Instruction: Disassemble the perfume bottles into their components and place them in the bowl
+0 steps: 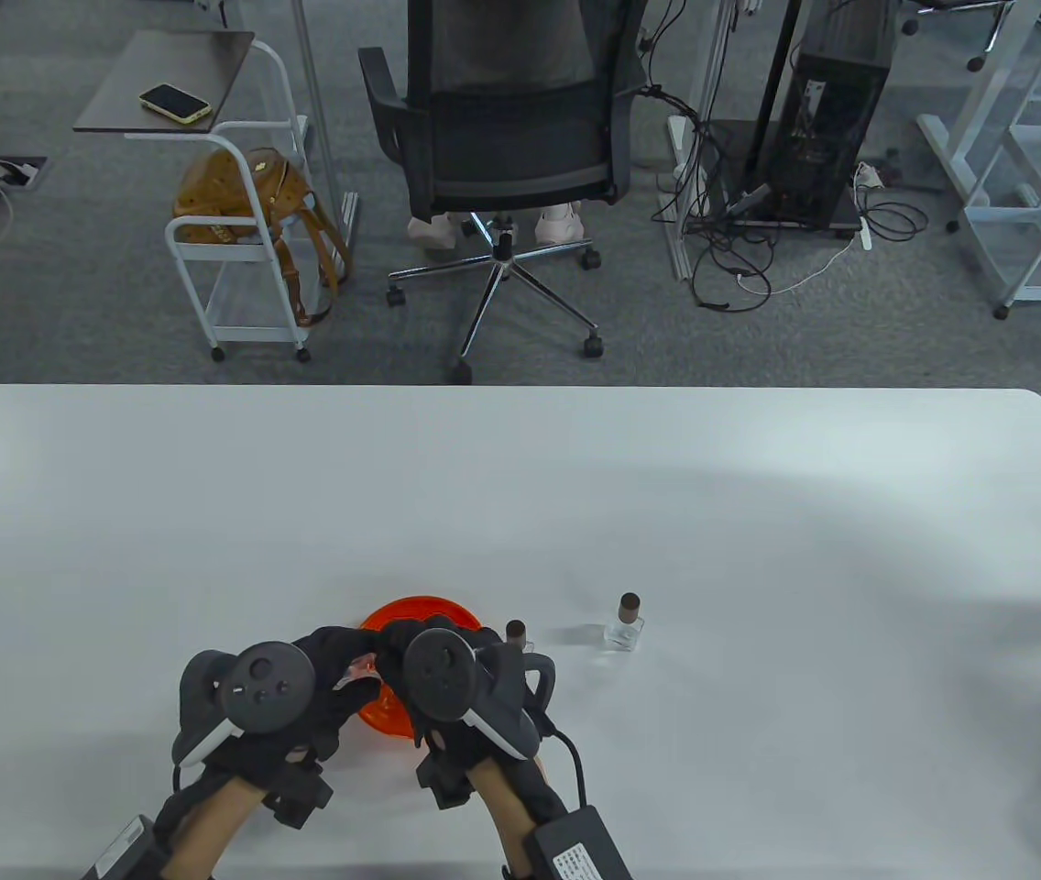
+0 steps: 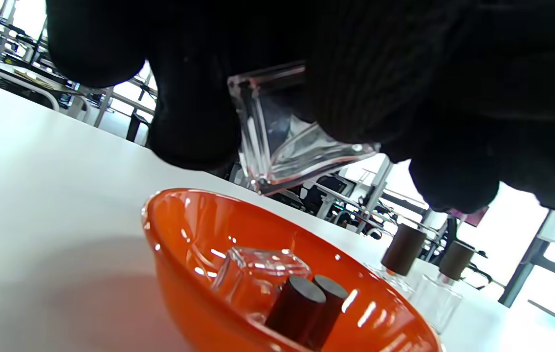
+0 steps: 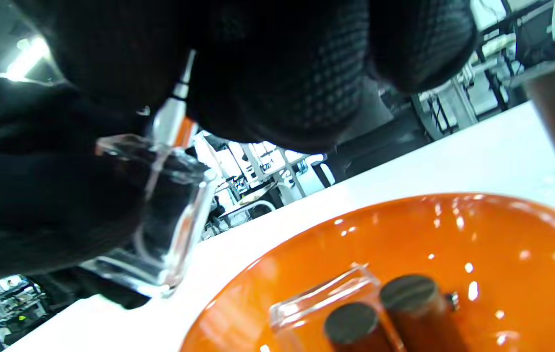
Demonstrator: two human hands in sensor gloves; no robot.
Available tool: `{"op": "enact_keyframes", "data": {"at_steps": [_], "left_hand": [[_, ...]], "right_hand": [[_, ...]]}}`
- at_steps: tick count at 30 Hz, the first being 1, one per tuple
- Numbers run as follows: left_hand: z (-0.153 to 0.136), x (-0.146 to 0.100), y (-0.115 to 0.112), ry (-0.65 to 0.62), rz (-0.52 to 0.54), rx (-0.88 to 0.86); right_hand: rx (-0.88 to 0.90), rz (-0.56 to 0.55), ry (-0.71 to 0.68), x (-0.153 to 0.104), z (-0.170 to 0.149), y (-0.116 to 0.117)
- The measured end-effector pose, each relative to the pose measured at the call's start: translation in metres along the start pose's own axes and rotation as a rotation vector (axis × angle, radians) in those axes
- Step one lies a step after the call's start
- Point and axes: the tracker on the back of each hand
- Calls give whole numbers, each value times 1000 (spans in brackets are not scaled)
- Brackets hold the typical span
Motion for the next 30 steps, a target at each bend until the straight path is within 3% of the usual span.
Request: {"op": "enact_keyframes", "data": {"at_steps": [4, 7, 13, 30], "left_hand": [[0, 0, 1, -18, -8, -2], [2, 0, -1, -28, -13, 36], [-1, 3, 3, -5, 17, -15], [3, 2, -1, -36, -6, 26]], "right_hand": [[-32, -40, 3, -1, 1, -1], [-35, -7, 14, 1, -2, 2], [142, -13, 43, 1, -8, -2], [85, 8, 31, 1, -10, 1]]}}
Point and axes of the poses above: the tracker on the back of each hand, its own z axis roughly to the thumb side, its own x axis roughly from the wrist to the fingertips, y = z × x, and after that the axes turned 13 degrees about z, right-handed
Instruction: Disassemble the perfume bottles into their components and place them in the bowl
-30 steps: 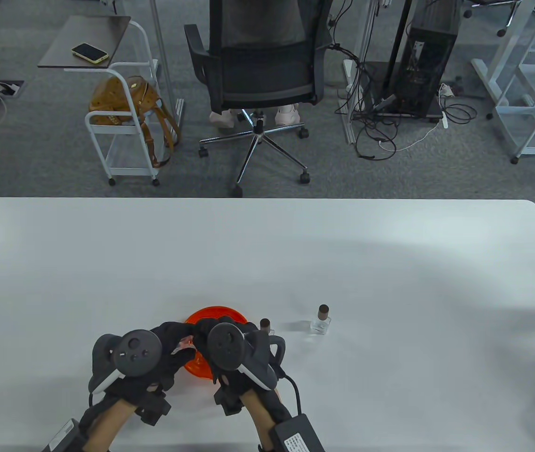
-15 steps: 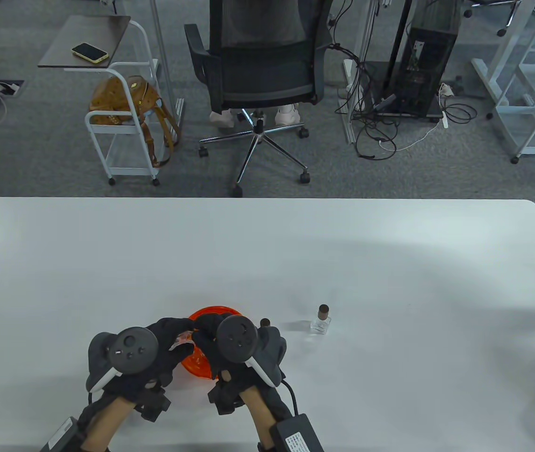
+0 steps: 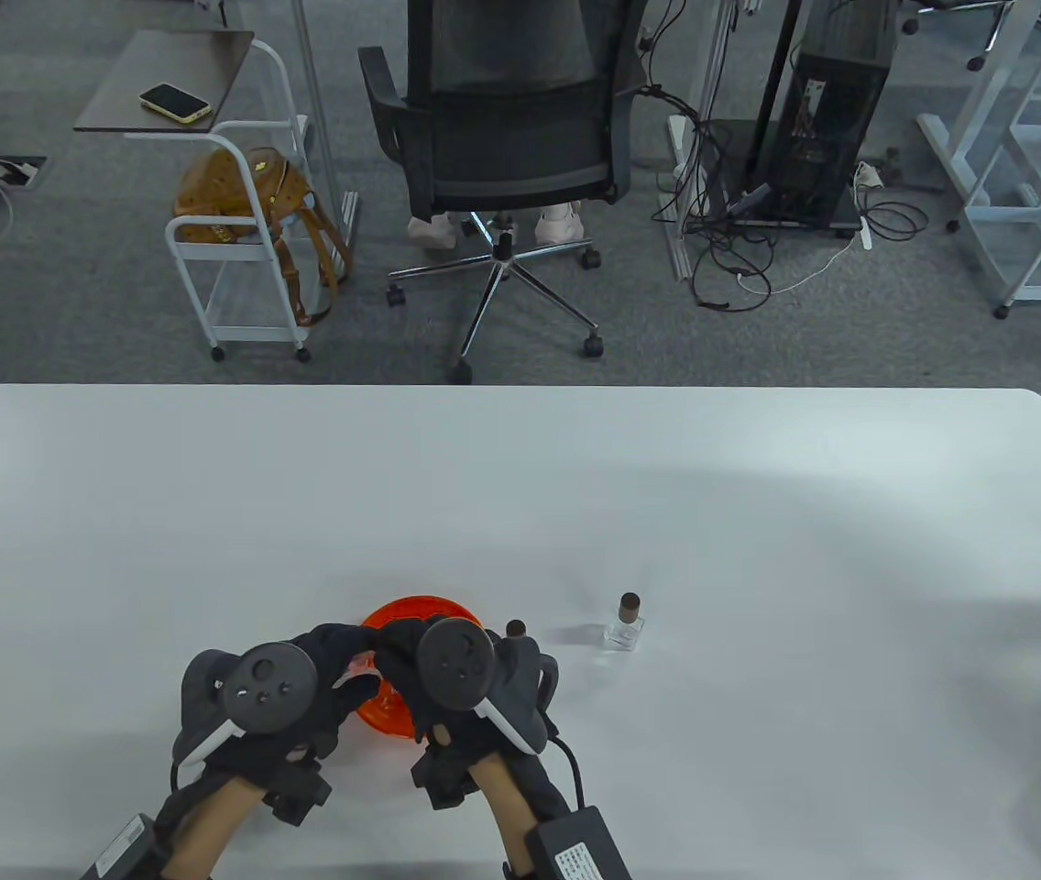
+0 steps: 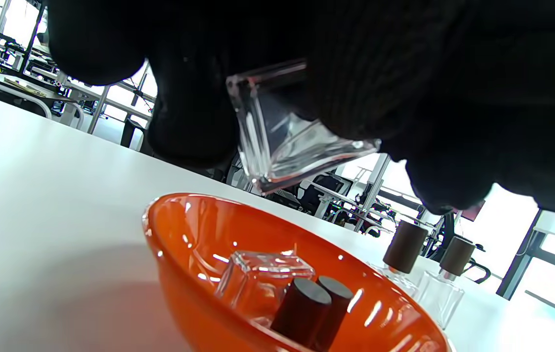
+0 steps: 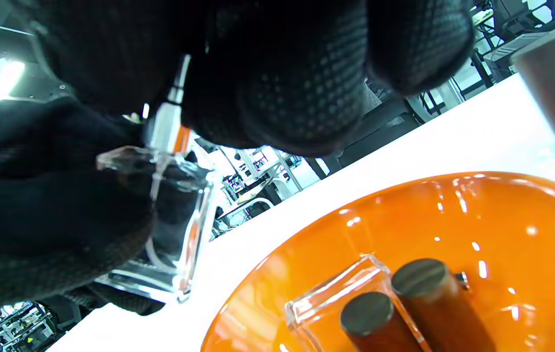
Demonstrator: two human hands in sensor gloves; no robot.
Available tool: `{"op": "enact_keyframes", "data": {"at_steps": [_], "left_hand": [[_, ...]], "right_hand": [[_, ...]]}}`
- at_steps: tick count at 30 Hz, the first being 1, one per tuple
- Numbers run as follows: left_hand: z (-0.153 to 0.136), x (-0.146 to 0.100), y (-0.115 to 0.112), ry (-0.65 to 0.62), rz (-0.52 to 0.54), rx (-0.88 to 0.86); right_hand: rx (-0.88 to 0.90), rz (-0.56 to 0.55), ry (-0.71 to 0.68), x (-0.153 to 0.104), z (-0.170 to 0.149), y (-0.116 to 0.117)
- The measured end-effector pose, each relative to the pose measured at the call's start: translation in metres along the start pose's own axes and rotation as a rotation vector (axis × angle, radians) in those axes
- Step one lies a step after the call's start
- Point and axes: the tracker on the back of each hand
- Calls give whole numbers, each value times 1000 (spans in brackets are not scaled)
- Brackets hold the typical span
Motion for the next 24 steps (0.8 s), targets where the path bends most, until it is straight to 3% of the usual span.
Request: {"op": "enact_keyframes", "data": {"at_steps": [11, 15, 19, 24], "left_hand": [[-1, 1, -1, 1, 1, 23], [-3, -1, -5, -3, -32, 13], [-1, -1, -4, -13, -14, 61], [-3, -1, -1, -11, -23, 21]], "right_hand": [[-90, 13, -15, 1, 6, 4], [-213, -24, -9, 3, 8, 6], [-125, 48, -17, 3, 7, 10], [-160, -17, -34, -1, 13, 7]]}}
Point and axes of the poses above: the tracker on the back of each hand, its own z axis roughly to the thumb side, its own x axis roughly from the wrist to the fingertips, y = z × x, and after that the axes turned 13 degrees about z, right-handed
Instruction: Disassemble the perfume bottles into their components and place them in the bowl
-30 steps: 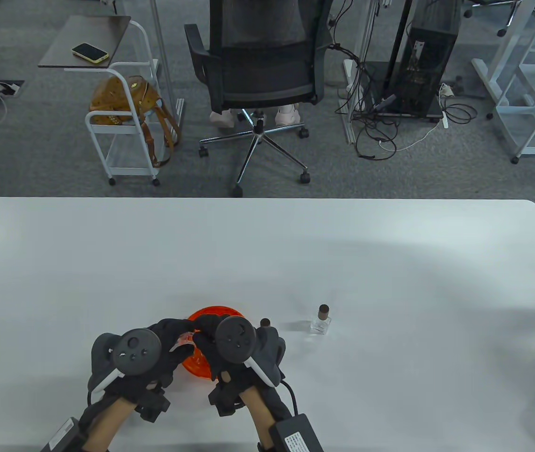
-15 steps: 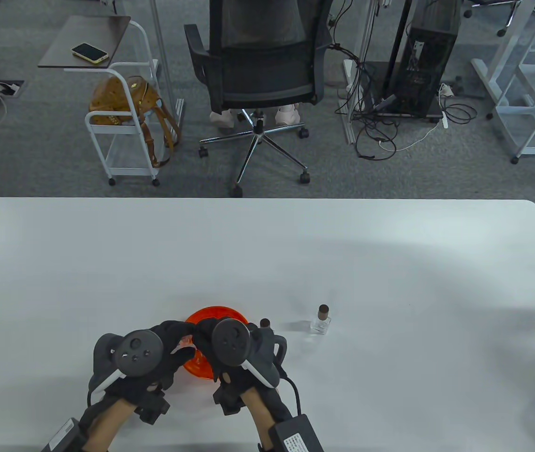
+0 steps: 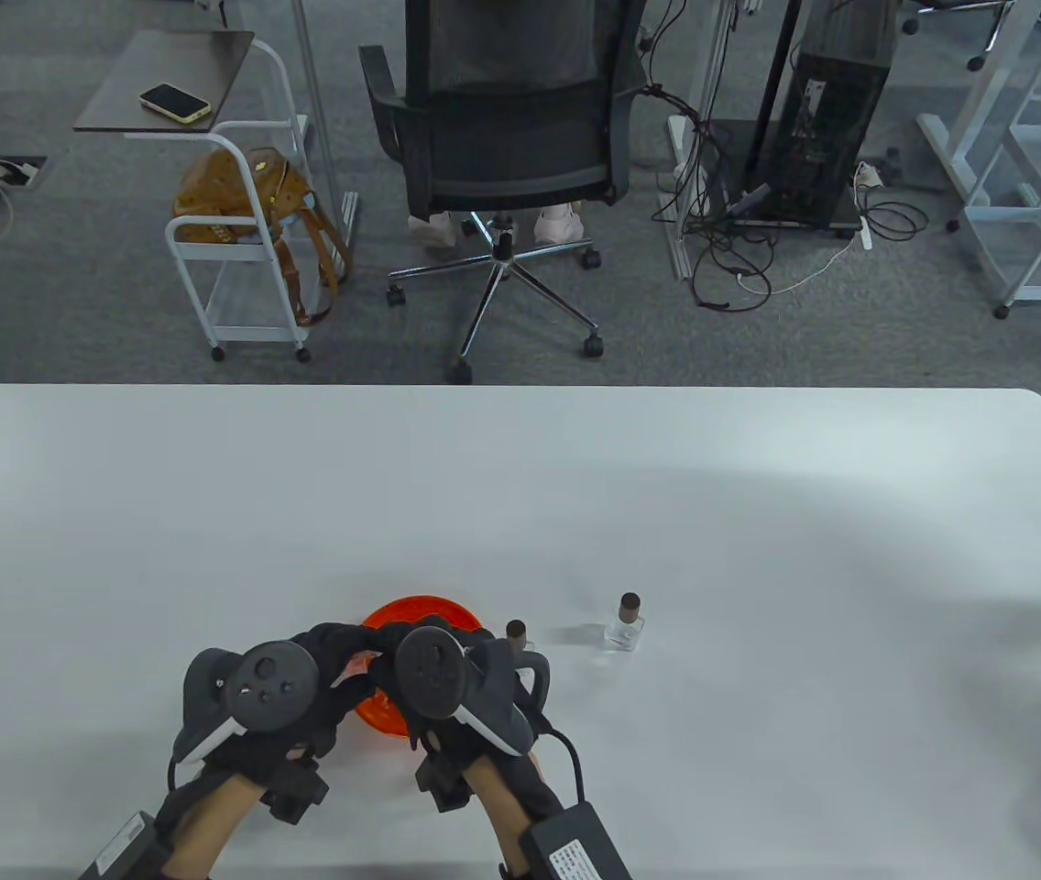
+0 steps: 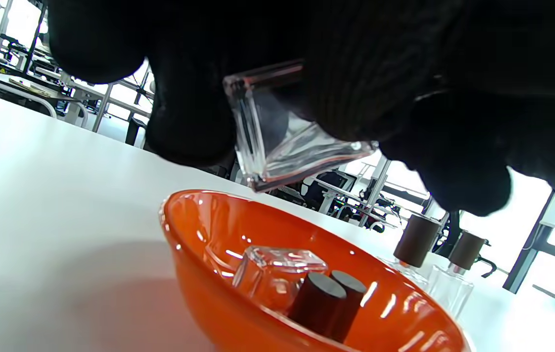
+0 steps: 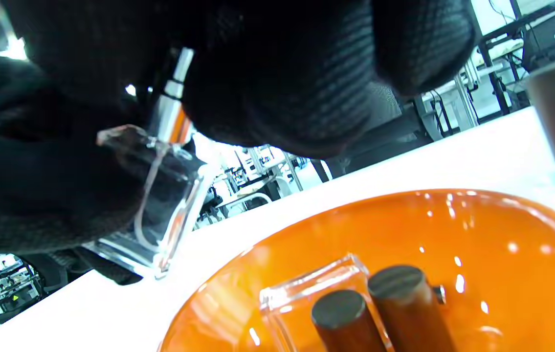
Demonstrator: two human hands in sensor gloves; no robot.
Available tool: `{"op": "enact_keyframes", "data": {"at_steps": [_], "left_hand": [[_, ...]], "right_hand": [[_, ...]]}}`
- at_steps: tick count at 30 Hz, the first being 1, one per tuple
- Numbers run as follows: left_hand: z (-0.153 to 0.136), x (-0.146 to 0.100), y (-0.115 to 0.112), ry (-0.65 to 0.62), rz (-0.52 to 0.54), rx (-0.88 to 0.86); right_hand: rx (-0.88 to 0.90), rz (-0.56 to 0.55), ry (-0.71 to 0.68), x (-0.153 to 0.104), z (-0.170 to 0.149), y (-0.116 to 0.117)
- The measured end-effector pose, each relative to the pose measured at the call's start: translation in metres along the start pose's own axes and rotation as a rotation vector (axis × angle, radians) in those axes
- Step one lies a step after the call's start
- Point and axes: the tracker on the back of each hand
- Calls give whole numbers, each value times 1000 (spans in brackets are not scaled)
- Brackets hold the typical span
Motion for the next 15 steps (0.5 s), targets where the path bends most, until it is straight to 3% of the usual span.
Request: {"op": "enact_keyframes", "data": {"at_steps": [4, 8, 13, 15], "left_hand": [[2, 0, 4, -7, 27, 20], [1, 0, 5, -8, 11, -13], [0, 1, 3, -1, 16, 2], [-1, 1, 2, -2, 9, -9]], "right_hand": [[22, 43, -21, -1, 1, -1], [23, -22, -12, -2, -2, -3], [35, 28, -12, -1, -3, -1], [19, -1, -9, -1, -3, -1]]}}
Point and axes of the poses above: the tracker on the back of each hand, its own z axis roughly to the thumb side, its own x axis roughly from the wrist to the fingertips, y = z × x, and after that the axes turned 13 degrees about z, right-handed
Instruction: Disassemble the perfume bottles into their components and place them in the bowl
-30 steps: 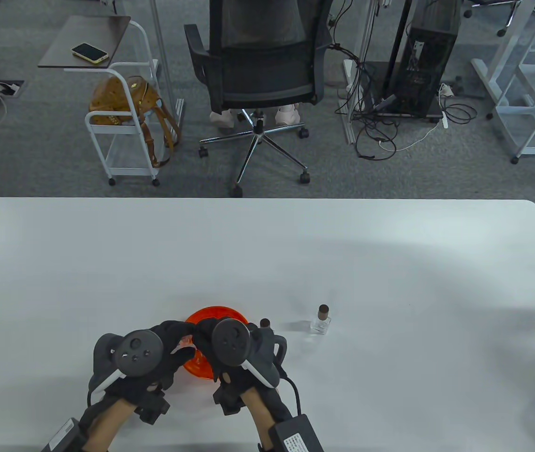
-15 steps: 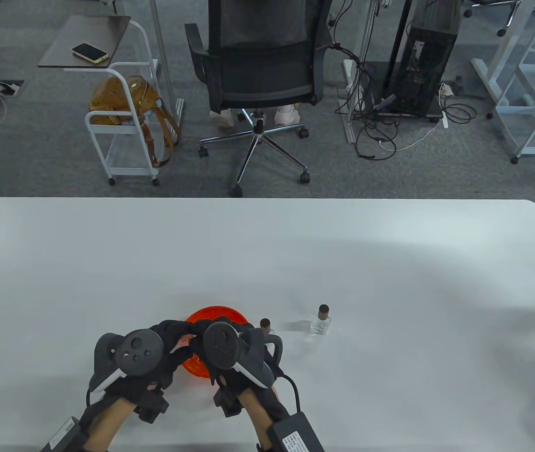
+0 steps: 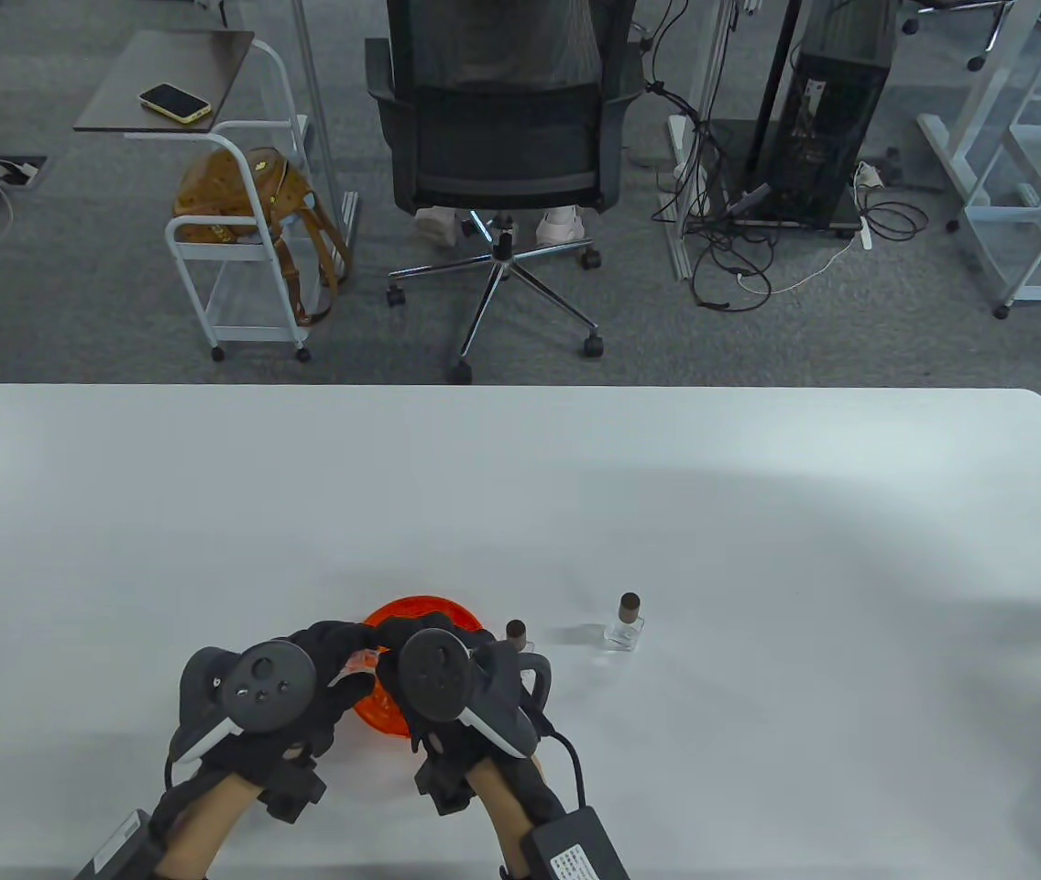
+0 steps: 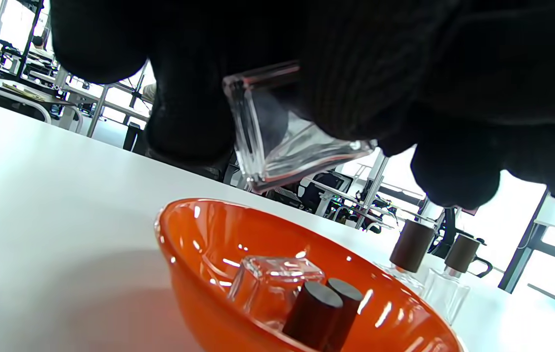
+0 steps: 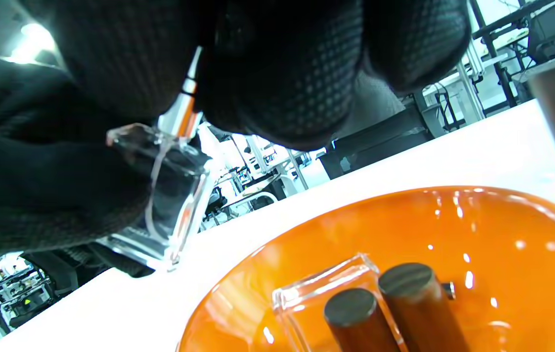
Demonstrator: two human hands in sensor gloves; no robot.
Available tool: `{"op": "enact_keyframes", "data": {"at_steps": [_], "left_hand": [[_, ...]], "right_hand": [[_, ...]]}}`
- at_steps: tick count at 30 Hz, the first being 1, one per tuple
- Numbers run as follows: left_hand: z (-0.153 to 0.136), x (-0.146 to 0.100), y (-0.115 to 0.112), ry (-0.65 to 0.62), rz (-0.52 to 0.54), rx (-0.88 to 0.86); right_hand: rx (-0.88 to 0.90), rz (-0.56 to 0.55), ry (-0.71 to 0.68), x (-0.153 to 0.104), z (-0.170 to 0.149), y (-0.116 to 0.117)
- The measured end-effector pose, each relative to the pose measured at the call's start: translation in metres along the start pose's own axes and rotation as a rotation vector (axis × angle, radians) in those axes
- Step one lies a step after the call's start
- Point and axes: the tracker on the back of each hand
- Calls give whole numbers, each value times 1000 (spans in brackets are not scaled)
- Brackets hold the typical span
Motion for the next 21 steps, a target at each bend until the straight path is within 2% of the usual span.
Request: {"op": "enact_keyframes", "data": {"at_steps": [4, 7, 11, 15, 19, 21], "left_hand": [[4, -1, -3, -25, -18, 29], [2, -2, -2, -20, -12, 22], [0, -1, -1, -17, -19, 7], [0, 0, 0, -14, -5, 10], [1, -1, 2, -23, -2, -4], [2, -2, 2, -31, 6, 4]], "right_hand": [[-31, 9, -4, 0, -1, 1], [29, 48, -1, 1, -5, 2], [7, 2, 11, 2, -4, 3], [26, 38, 1, 2, -3, 4], [21, -29, 7, 1, -1, 1], [14, 1, -6, 1, -1, 0]]}}
Point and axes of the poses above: the tracker on the back of each hand, its own z axis roughly to the thumb side, its own x axis roughly from the wrist to the fingertips, y = z × x, and after that the axes turned 13 degrees about z, right-handed
